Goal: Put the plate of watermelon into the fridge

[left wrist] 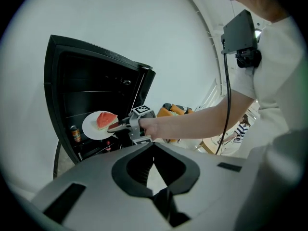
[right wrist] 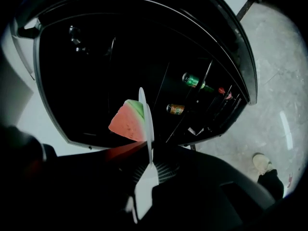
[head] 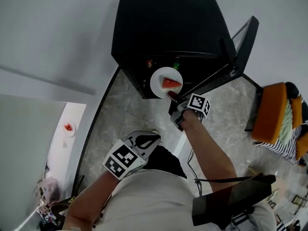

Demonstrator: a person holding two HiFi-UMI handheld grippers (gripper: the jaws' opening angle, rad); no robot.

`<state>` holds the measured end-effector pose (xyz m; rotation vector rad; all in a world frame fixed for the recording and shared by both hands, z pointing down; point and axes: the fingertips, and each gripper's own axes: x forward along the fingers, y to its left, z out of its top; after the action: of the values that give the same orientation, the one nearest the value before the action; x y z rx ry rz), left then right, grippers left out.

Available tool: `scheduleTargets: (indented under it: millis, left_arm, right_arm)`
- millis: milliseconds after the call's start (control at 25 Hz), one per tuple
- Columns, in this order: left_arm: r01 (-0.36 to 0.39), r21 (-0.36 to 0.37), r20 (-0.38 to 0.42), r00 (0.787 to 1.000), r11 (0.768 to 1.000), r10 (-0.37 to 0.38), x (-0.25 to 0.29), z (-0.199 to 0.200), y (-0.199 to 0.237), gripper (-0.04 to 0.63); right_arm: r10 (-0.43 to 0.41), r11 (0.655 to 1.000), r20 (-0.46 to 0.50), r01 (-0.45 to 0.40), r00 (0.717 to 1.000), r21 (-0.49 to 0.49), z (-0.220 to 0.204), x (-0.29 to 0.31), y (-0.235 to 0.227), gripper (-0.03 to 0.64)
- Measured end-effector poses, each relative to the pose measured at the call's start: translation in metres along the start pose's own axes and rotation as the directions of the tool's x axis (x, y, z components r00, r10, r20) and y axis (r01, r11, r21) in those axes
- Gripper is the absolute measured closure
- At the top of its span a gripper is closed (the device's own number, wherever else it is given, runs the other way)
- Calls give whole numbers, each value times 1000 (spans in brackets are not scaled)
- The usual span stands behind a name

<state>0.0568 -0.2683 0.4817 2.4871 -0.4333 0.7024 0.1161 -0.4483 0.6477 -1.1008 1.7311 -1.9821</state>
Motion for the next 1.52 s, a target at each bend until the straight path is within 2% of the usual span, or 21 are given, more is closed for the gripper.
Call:
scheduleTargets:
  millis: [320,560,760,920,1080,1200,1320,1520]
  left_arm:
    - [-3,3,-11,1000,1000,3,10,10,22,583]
    - [-16,-14,-9,1000,1000,16,14,11,39,583]
    - [13,-36,0,1000,999,-13,15,9,39,583]
    - [26,-34,-6,1000,999,-26,17,6,38,583]
    - [31,-41,-2,1000,999,-32,15,3,38,583]
    - [33,-56,0,999,998,-33,14,0,38,583]
    - [33,-71,0,999,997,-33,14,-3,38,583]
    - [29,-74,-7,1000,997,-29,12,-5,41,583]
  right_arm:
    - [-34,998,24,33,999,49,40,49,-21,589]
    - [-77,996,44,75,996,48,67,76,-35,589]
    - [-102,994,66,100,993,41,83,92,-40,589]
    - [-132,991,89,133,987,-2,93,97,-43,589]
    - [-182,975,104,194,978,-109,102,100,-46,575]
    - [-224,937,119,247,967,-248,109,100,-44,557]
    - [-262,876,133,293,956,-383,114,100,-43,532]
    - [-376,712,160,395,913,-580,121,95,-46,474]
